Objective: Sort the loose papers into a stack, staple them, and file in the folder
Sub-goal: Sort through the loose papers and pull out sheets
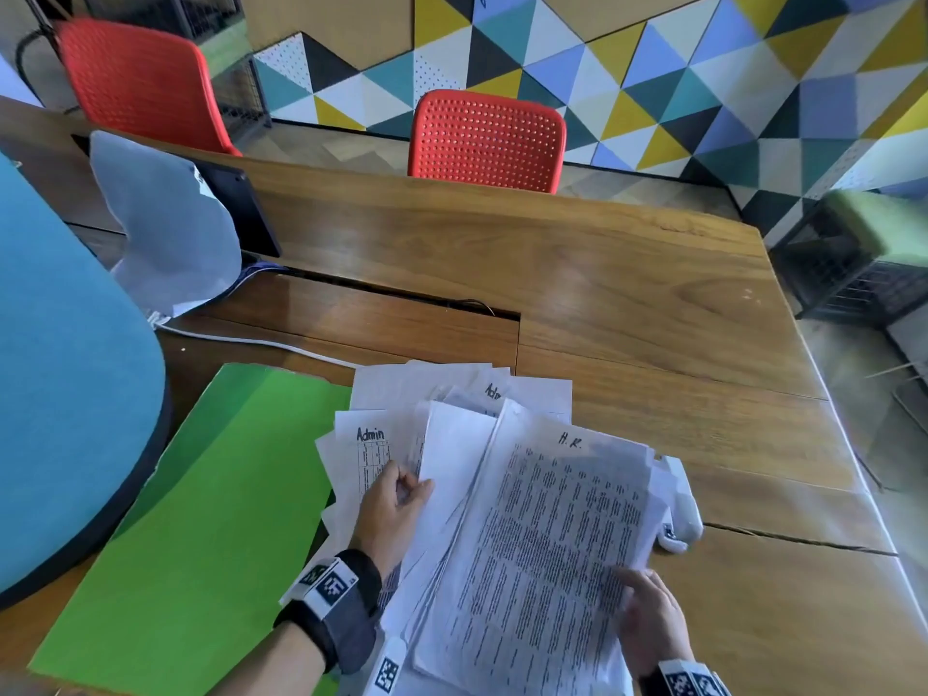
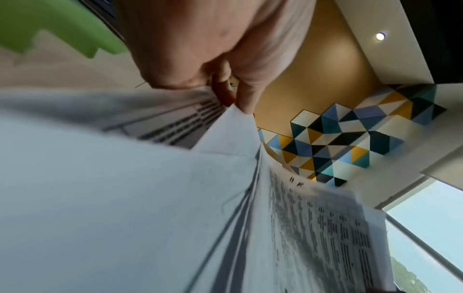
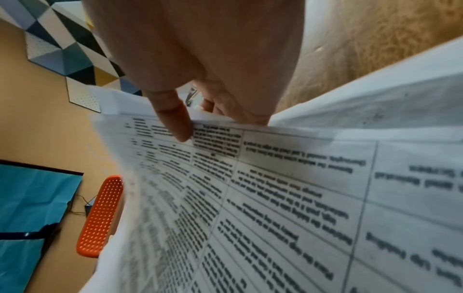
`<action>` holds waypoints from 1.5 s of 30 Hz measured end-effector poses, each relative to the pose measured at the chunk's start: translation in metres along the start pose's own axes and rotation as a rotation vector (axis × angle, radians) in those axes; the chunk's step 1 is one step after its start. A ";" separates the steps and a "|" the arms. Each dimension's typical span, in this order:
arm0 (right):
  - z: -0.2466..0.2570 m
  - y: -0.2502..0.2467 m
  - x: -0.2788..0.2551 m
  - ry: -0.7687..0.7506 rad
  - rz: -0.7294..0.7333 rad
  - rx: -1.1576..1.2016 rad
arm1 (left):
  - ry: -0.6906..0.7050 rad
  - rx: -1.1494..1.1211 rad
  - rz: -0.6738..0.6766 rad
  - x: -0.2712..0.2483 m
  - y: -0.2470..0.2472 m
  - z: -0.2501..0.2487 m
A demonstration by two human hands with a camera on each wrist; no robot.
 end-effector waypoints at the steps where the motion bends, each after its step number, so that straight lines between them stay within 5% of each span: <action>1: -0.001 0.000 0.001 0.007 0.011 0.028 | -0.007 -0.006 0.000 0.000 -0.001 -0.001; 5: 0.001 0.004 0.002 0.013 0.088 0.058 | -0.023 -0.078 0.052 0.001 0.002 -0.002; 8: 0.006 0.003 -0.002 -0.052 0.104 -0.036 | 0.044 0.071 0.036 0.003 0.006 0.004; 13: 0.010 -0.008 -0.001 -0.100 0.056 0.010 | 0.041 0.301 -0.118 0.006 -0.001 0.006; 21: 0.012 -0.007 -0.006 -0.140 0.003 -0.017 | -0.173 0.801 0.059 0.011 -0.002 0.022; 26: 0.002 -0.001 0.003 -0.171 -0.022 -0.090 | -0.220 0.620 0.141 0.010 0.014 0.023; 30: 0.000 -0.002 0.007 -0.267 -0.086 -0.194 | -0.036 0.562 -0.046 0.020 -0.017 -0.013; 34: 0.010 0.002 -0.002 -0.365 -0.097 -0.297 | 0.505 0.509 -0.331 0.023 -0.075 -0.112; 36: 0.017 0.013 -0.010 -0.397 -0.052 -0.354 | 0.796 0.466 -0.215 0.011 -0.076 -0.166; 38: 0.020 0.021 -0.015 -0.428 0.026 -0.381 | 0.910 0.484 -0.025 -0.002 -0.053 -0.189; 42: 0.025 0.039 -0.019 -0.556 0.039 -0.461 | 0.733 0.783 0.308 -0.013 0.035 -0.159; 45: 0.026 0.046 -0.021 -0.484 0.057 -0.449 | 0.587 0.870 0.501 -0.019 0.093 -0.122</action>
Point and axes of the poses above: each hand's wrist, its own x-axis towards the middle knuckle, its own y-axis out of the palm, z = x × y, the point moved 2 cm from there along x, towards the middle knuckle, and after that the axes turned 15 degrees about y, right-handed, at the moved point
